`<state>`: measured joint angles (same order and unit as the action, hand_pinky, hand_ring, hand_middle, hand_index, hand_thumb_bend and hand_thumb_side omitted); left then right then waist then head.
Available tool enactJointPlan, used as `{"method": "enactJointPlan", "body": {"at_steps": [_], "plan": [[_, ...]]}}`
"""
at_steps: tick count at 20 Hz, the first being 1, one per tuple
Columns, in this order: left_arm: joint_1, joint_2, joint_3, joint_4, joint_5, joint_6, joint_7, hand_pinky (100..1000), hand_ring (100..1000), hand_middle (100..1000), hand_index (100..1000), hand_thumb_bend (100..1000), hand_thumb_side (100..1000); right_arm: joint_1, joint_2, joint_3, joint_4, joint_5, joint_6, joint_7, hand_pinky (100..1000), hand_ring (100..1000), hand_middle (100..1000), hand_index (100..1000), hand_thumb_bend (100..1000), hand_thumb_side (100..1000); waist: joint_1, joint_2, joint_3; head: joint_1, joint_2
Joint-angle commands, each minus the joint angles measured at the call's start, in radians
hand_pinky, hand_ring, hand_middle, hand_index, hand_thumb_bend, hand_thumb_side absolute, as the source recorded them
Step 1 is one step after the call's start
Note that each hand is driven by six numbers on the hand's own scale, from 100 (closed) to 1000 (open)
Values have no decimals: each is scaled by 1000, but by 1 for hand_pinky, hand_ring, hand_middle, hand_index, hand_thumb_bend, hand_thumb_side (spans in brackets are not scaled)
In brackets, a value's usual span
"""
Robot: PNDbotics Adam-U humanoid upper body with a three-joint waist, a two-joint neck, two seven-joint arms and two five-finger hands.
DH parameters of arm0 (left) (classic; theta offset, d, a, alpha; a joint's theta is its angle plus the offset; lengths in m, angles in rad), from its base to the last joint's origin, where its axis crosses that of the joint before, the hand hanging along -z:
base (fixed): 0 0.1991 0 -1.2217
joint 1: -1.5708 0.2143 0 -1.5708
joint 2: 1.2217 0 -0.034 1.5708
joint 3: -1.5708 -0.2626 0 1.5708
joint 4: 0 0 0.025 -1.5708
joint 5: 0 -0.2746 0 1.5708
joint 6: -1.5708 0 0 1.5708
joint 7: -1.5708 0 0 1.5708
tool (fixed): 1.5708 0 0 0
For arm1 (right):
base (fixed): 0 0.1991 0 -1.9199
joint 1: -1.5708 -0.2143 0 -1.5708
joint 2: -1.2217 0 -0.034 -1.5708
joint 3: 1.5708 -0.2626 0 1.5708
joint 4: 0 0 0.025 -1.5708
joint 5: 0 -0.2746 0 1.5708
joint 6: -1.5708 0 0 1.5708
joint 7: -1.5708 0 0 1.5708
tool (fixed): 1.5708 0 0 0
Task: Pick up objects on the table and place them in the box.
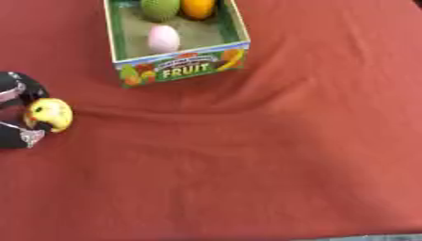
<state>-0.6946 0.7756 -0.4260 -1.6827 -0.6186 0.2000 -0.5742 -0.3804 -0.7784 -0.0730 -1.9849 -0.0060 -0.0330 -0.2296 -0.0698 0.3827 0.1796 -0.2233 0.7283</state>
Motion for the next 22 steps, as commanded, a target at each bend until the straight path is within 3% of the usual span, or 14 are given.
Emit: {"method": "enactJointPlan", "body": {"at_steps": [1,6,9,14,17,22], "plan": [[-3,56,43,-106,-1,27,-12,714,680,633,738,100,163,-2,-21,-14,-15,-4,4,-4,872,779,642,832,100,601,14,-30,3,-9,-8],[12,92,91,-231,-27,65,-48,725,706,662,771,100,169,2,-22,-15,-15,-5,5,-6,872,779,642,832,100,601,14,-29,7,-17,-15],[18,100,110,-271,-39,71,-84,764,764,731,823,100,243,3,-23,-15,-15,-5,5,-6,872,779,641,832,100,601,13,-29,8,-18,-16],[10,101,141,-314,-14,77,-91,731,723,689,788,100,224,5,-24,-16,-15,-5,6,-9,873,779,641,832,100,599,11,-31,10,-21,-19],[-25,95,147,-317,18,74,-59,724,713,677,780,100,236,5,-25,-18,-15,-5,6,-11,873,779,641,833,100,598,10,-32,10,-25,-20],[-163,36,132,-311,69,76,-31,722,696,661,767,100,291,0,-25,-18,-15,-8,4,-13,872,779,641,832,100,597,7,-35,9,-25,-29]]}}
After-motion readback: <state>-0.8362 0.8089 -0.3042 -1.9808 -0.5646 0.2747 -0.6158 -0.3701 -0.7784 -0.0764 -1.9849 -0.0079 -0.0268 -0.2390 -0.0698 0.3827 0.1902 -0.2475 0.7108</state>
